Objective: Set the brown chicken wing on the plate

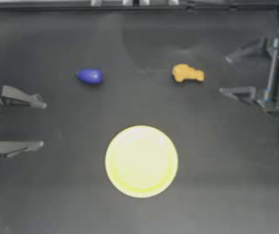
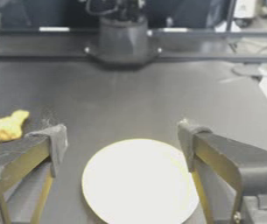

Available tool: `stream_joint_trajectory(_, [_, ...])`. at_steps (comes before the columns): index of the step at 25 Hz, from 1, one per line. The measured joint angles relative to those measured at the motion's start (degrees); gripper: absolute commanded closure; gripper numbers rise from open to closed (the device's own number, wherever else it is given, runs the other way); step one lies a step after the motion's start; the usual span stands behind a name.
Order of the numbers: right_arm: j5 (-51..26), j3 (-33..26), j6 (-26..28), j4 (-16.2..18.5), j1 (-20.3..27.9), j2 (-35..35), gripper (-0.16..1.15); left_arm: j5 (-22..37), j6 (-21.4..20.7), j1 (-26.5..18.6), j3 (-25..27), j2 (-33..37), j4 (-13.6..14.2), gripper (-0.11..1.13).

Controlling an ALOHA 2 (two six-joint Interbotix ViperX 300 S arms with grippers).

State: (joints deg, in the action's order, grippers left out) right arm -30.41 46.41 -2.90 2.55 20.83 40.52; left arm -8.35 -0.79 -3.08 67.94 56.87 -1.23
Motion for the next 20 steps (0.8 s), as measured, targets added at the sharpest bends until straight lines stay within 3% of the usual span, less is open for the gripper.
stream_joint_trajectory(7, [-7.9, -6.9, -6.6, -0.3, 5.0, -8.5, -0.02, 0.7, 0.0, -0.1, 0.0, -0.1, -0.7, -0.01])
stream_joint_trajectory(11, [-9.6, -9.3, -12.2, -3.7, 8.2, -13.0, -0.02, 0.8, 0.0, -0.1, 0.0, 0.0, -0.7, -0.01])
stream_joint_trajectory(16, [-10.3, -12.5, -21.8, -10.6, 12.7, -20.4, -0.02, 0.8, 0.0, -0.1, 0.0, 0.0, -0.7, -0.01])
stream_joint_trajectory(20, [-10.4, -14.9, -25.2, -11.9, 14.2, -25.4, -0.02, 0.8, 0.0, 0.0, 0.0, -0.1, -0.7, -0.01])
